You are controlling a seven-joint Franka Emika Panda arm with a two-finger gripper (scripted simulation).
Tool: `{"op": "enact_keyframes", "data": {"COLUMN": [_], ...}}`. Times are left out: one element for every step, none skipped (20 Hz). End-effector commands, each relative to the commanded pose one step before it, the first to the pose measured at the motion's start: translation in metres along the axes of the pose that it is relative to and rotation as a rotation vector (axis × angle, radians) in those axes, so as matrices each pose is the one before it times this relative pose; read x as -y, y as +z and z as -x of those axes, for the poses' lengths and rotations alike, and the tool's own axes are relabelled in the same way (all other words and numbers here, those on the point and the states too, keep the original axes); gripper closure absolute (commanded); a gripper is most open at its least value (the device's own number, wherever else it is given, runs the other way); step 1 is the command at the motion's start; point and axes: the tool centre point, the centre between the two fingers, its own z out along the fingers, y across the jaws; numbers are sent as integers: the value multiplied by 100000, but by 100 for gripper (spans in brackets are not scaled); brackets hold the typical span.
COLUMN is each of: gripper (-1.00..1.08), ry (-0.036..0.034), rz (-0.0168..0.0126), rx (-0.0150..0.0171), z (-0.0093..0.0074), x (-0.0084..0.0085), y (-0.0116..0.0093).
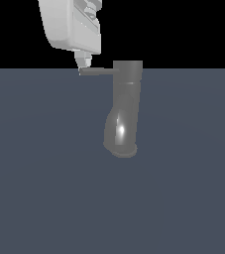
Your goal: Turn on the faucet by rotating a designated handle.
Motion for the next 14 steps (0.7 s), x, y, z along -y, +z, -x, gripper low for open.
{"op": "enact_keyframes", "data": {"gripper": [108, 108, 108, 108, 108, 108, 108, 108, 108, 108, 108, 108, 108, 108], "ry": [1136, -46, 0, 0, 0, 0, -29, 0, 0, 0, -25, 0, 0, 0], "rz": [196, 51, 0, 0, 0, 0, 39, 0, 0, 0, 41, 0, 0, 0], "rx": [-126, 11, 0, 0, 0, 0, 7, 0, 0, 0, 6, 0, 0, 0], "z": [-1223, -220, -238, -238, -239, -239, -229, -240, -241, -241, -233, -242, -243, -244], "x": [-529, -217, -226, -226, -227, -227, -220, -228, -229, -229, -221, -230, -231, -231], "y": [-8, 17, -4, -4, -5, -5, 11, -5, -5, -5, 12, -6, -6, -7]}}
